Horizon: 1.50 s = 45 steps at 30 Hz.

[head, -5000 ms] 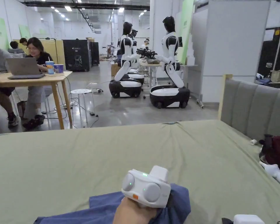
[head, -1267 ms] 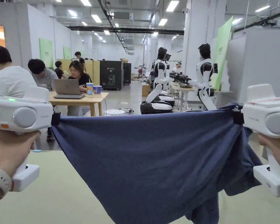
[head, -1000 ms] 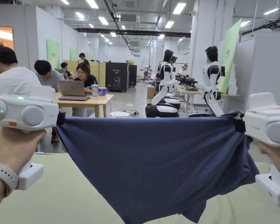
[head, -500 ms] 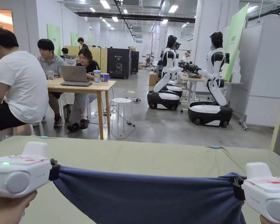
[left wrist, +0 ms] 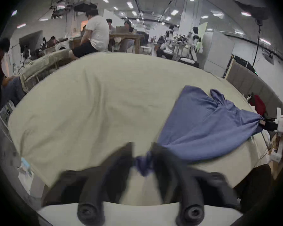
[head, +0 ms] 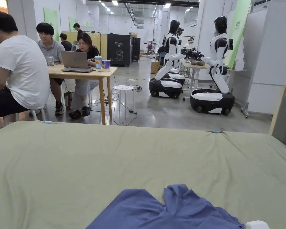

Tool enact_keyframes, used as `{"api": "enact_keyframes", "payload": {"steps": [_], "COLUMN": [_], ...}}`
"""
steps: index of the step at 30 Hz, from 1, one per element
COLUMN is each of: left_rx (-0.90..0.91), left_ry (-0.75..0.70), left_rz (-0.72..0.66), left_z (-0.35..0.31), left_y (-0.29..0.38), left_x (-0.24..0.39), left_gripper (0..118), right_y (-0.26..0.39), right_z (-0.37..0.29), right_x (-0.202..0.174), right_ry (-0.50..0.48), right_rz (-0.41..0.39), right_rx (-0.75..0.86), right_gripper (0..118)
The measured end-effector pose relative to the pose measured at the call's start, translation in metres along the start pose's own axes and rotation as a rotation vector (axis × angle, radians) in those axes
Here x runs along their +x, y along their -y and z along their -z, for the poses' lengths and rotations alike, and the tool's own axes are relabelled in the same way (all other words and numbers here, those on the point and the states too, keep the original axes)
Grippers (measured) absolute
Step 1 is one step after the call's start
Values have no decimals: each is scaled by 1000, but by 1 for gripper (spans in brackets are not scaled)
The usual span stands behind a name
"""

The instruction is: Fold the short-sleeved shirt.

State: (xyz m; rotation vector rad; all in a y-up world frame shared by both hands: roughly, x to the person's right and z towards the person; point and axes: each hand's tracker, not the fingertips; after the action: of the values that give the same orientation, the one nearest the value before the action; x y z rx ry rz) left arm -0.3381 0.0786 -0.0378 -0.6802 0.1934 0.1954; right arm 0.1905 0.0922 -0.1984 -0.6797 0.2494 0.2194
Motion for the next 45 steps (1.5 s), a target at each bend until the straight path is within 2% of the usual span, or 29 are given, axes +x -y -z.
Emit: {"api": "enact_keyframes", "payload": {"steps": [1,2,3,4,8,9,10,11,12,13,15,18,21,23,27,28,29,31,32,33,34,35,38,41,42,43,44,45], "left_rx": [31,63,103,146,285,316,348,386,418,428,429,354,168,15,-243,-288,-292,-317,-313,-298,-294,-301,-333,-363,-357,-353,-331,-280], "left_ry": [-38,-58,-71,-63,-29,1,30,55,53,33,11,50,-7,44,52,69,68,66,69,64,68,80,84,5,-6,-16,-20,-29], "left_rz": [23,74,111,144,193,197,198,194,191,204,227,212,207,164,68,57,22,-2,-7,-10,-30,-50,-42,109,141,144,179,214], "left_z": [-5,-14,-23,-33,-56,-57,-59,-61,-61,-59,-59,-57,-37,-21,13,17,17,24,28,27,31,34,56,70,67,60,54,46], "left_y": [-5,-10,-15,-23,-53,-57,-62,-64,-65,-64,-64,-63,-64,-64,-50,-46,-40,-33,-29,-25,-23,-21,-13,-1,-3,-9,-12,-13], "left_x": [-3,1,8,15,64,75,87,97,105,112,119,104,67,35,-22,-30,-33,-39,-39,-36,-34,-32,-25,-9,-5,-2,2,5], "left_gripper": [65,86,96,91,82,76,56,30,0,0,0,0,0,0,0,3,27,103,111,104,87,81,75,65,51,16,2,2], "right_y": [-3,-8,-14,-20,-51,-56,-61,-64,-65,-65,-65,-68,-64,-60,-51,-50,-49,-47,-46,-46,-46,-45,-44,-42,-41,-41,-41,-42], "right_z": [-6,-15,-28,-41,-84,-92,-98,-102,-105,-107,-104,-99,-91,-86,-76,-72,-70,-65,-63,-61,-60,-58,-55,-51,-49,-46,-44,-42], "right_x": [0,-2,-6,-11,-48,-59,-71,-84,-94,-104,-120,-131,-142,-146,-157,-160,-163,-165,-165,-166,-165,-165,-161,-153,-149,-146,-142,-137], "right_ry": [-2,16,37,30,-3,-21,-36,-37,-34,-23,39,-47,-38,-65,-98,-112,-116,-126,-134,-137,-139,-138,-132,-117,-109,-99,-93,-86], "right_rz": [7,15,16,15,58,69,65,46,33,19,-3,7,-33,-38,-45,-46,-49,-51,-50,-49,-51,-53,-57,-54,-52,-51,-50,-50], "right_rx": [1,10,41,100,306,352,384,411,440,481,517,488,475,461,444,437,432,421,415,411,406,404,394,382,377,370,363,354], "right_gripper": [50,69,80,83,83,83,77,60,28,1,0,0,0,0,0,0,0,0,0,0,0,0,0,0,0,0,0,0]}}
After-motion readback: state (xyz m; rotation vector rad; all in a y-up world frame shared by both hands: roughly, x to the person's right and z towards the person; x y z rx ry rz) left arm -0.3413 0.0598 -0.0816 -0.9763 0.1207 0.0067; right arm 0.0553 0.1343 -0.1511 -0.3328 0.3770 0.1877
